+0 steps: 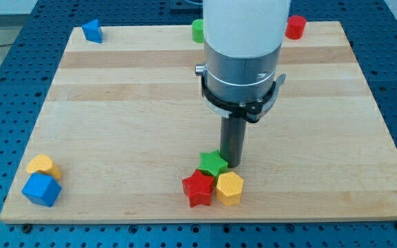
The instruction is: Push the arm to the top right corner
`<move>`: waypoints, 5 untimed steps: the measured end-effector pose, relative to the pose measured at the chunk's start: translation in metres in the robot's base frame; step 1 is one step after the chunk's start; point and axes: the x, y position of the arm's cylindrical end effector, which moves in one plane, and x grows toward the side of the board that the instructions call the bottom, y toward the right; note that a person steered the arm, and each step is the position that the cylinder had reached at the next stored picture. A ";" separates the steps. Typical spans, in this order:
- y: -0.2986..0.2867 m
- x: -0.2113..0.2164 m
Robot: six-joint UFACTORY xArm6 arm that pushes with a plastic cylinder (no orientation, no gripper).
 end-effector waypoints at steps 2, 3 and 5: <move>0.195 -0.095; 0.293 -0.170; 0.301 -0.286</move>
